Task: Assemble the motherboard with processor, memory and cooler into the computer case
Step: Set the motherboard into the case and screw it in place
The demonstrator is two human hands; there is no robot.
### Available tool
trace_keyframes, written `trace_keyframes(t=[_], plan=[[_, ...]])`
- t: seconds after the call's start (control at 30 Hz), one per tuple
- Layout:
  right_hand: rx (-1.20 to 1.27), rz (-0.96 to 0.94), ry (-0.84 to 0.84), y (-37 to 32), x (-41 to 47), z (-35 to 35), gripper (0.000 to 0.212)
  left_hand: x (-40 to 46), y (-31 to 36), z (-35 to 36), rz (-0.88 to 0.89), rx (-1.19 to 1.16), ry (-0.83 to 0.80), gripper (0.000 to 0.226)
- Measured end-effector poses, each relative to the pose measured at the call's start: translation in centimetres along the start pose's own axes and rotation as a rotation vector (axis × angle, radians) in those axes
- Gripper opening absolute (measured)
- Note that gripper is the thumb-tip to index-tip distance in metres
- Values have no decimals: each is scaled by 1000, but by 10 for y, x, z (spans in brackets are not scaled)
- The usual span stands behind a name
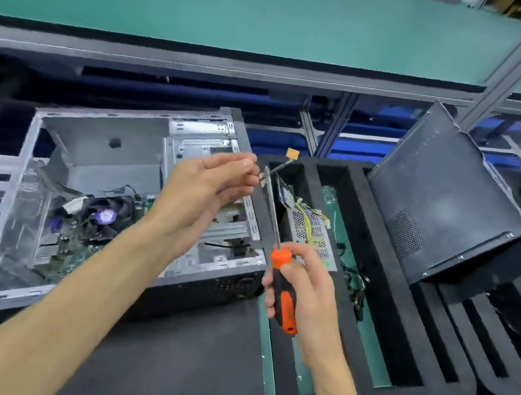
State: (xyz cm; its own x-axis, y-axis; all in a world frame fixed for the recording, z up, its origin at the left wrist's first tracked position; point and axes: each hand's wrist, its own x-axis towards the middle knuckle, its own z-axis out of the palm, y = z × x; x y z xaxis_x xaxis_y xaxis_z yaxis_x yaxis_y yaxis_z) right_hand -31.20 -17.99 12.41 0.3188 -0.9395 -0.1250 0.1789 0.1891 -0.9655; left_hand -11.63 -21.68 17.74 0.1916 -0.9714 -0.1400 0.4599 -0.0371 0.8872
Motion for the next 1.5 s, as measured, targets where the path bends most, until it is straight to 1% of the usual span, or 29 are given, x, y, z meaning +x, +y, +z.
trace_keyframes(t=[0.13,0.2,0.3,0.37,0.47,0.6,0.7,0.8,0.83,0.93,0.97,1.07,1.17,1.23,1.3,1.37,1.5], plan=[[-54,17,-56,-2,4,39,20,-7,19,-32,13,-56,27,24],[-80,12,-83,-1,4,55,17,-11,26,-47,24,-44,34,20],[-101,12,-108,3,7,75,7,-17,35,-68,32,-50,54,14],[-116,16,-122,7,9,90,8,-20,39,-82,36,-60,73,14],[-122,24,-139,11,11,110,19,-25,45,-100,53,-79,108,17],[-92,42,-190,17,15,129,13,-30,52,-119,41,-141,134,12],[-99,50,-217,19,20,142,17,-32,58,-132,27,-196,160,11],[-141,32,-257,21,27,150,8,-34,64,-145,58,-145,197,9],[-156,25,-265,21,29,151,8,-35,66,-149,72,-109,211,11],[-177,5,-282,21,34,158,12,-37,73,-160,89,-18,237,22],[-174,-2,-286,21,36,160,13,-36,76,-163,82,-8,244,23],[-169,-13,-315,20,43,163,15,-35,84,-171,47,-65,276,11],[-203,-7,-406,16,52,162,31,-32,90,-175,30,-150,321,8],[-252,-41,-454,14,57,162,42,-31,92,-176,49,-144,351,8],[-276,-81,-438,14,62,163,46,-31,92,-176,62,-135,369,7],[-221,-86,-369,16,65,163,42,-31,93,-177,71,-153,379,6],[1,-51,-281,14,67,162,19,-29,92,-183,82,-200,430,5]])
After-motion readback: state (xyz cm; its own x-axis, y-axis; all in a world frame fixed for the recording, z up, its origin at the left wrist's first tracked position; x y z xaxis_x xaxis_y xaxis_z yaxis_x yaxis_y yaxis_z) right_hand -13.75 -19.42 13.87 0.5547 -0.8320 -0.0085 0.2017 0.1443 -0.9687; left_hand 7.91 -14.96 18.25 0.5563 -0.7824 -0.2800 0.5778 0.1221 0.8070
